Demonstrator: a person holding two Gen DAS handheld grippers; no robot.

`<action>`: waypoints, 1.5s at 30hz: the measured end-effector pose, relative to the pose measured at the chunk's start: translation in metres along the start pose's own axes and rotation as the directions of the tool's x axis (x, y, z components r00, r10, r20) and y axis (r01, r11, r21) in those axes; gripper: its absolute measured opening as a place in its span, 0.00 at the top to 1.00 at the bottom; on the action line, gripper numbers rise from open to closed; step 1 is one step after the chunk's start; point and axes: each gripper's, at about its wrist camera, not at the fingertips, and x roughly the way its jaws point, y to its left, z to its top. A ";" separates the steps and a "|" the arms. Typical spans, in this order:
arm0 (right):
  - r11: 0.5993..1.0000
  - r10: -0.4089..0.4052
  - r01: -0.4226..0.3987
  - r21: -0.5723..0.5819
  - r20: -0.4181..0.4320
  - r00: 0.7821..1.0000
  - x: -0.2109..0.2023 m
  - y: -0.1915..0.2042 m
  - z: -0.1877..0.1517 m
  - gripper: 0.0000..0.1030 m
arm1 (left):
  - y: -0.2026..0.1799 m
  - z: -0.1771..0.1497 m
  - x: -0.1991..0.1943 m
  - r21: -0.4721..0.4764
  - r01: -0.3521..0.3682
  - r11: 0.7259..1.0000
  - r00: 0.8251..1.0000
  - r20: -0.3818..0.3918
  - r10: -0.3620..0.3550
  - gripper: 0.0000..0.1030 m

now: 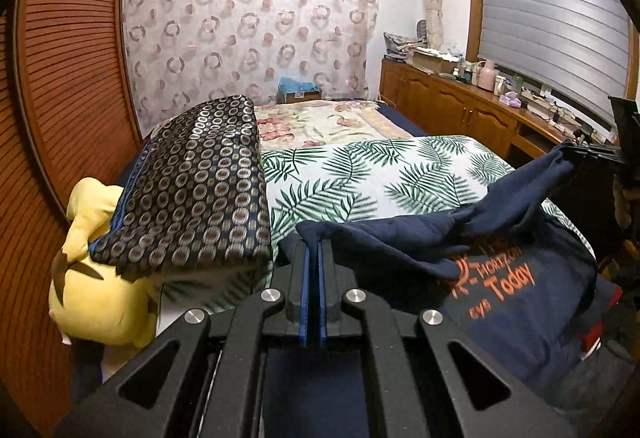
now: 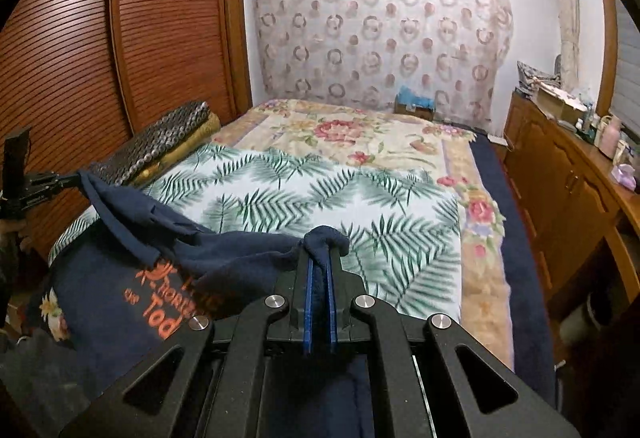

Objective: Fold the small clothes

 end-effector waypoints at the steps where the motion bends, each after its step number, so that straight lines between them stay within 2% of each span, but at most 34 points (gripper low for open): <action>1: 1.000 -0.002 0.002 -0.004 -0.005 1.000 -0.006 0.003 0.000 0.95 | 0.000 -0.003 -0.005 -0.001 0.001 1.000 1.000 0.005 -0.001 0.96; 6: 1.000 -0.012 0.011 -0.016 -0.026 1.000 -0.026 0.011 -0.001 0.95 | 0.001 -0.016 -0.031 -0.012 -0.002 1.000 1.000 0.024 0.003 0.96; 12: 1.000 -0.005 0.004 -0.011 -0.051 0.999 -0.045 0.012 -0.003 0.95 | -0.004 -0.027 -0.049 -0.016 -0.014 1.000 1.000 0.004 0.014 0.96; 20: 1.000 -0.007 0.007 0.002 -0.127 0.992 -0.046 0.019 -0.026 0.95 | -0.002 -0.055 -0.021 -0.031 -0.018 0.999 0.994 -0.105 0.015 0.96; 26: 0.999 -0.015 0.021 0.027 -0.197 0.980 -0.028 0.016 -0.039 0.95 | 0.000 -0.063 -0.013 -0.041 -0.029 0.999 0.990 -0.137 0.023 0.95; 27: 0.999 -0.013 0.021 0.036 -0.202 0.979 -0.026 0.014 -0.040 0.95 | 0.000 -0.063 -0.012 -0.036 -0.036 0.999 0.990 -0.138 0.031 0.89; 28: 0.999 -0.015 0.024 0.043 -0.202 0.979 -0.026 0.012 -0.039 0.95 | 0.001 -0.063 -0.012 -0.033 -0.042 0.999 0.990 -0.136 0.037 0.78; 30: 0.998 -0.018 0.028 0.050 -0.193 0.981 -0.028 0.011 -0.033 0.94 | 0.004 -0.061 -0.014 -0.040 -0.049 0.998 0.991 -0.124 0.044 0.63; 33: 0.999 -0.022 0.029 0.044 -0.153 0.988 -0.038 0.012 -0.026 0.87 | 0.011 -0.057 -0.016 -0.049 -0.048 0.998 0.993 -0.112 0.042 0.49; 36: 0.999 -0.044 0.047 0.021 -0.124 0.991 -0.047 0.013 -0.014 0.80 | 0.019 -0.049 -0.016 -0.066 -0.044 0.997 0.995 -0.087 0.038 0.26; 37: 0.998 -0.052 0.054 0.012 -0.114 0.992 -0.050 0.014 -0.011 0.77 | 0.022 -0.046 -0.014 -0.076 -0.032 0.997 0.996 -0.083 0.025 0.23; 39: 0.997 -0.075 0.076 0.002 -0.103 0.992 -0.051 0.013 -0.004 0.58 | 0.027 -0.041 -0.009 -0.086 -0.020 0.996 0.997 -0.080 0.013 0.22; 42: 0.996 -0.088 0.087 -0.011 -0.095 0.992 -0.044 0.014 0.002 0.49 | 0.031 -0.031 0.003 -0.071 -0.038 0.997 0.996 -0.082 0.032 0.22; 45: 0.996 -0.087 0.087 -0.002 -0.110 0.990 -0.026 0.012 0.004 0.48 | 0.035 -0.023 0.024 -0.049 -0.051 0.998 0.993 -0.108 0.045 0.22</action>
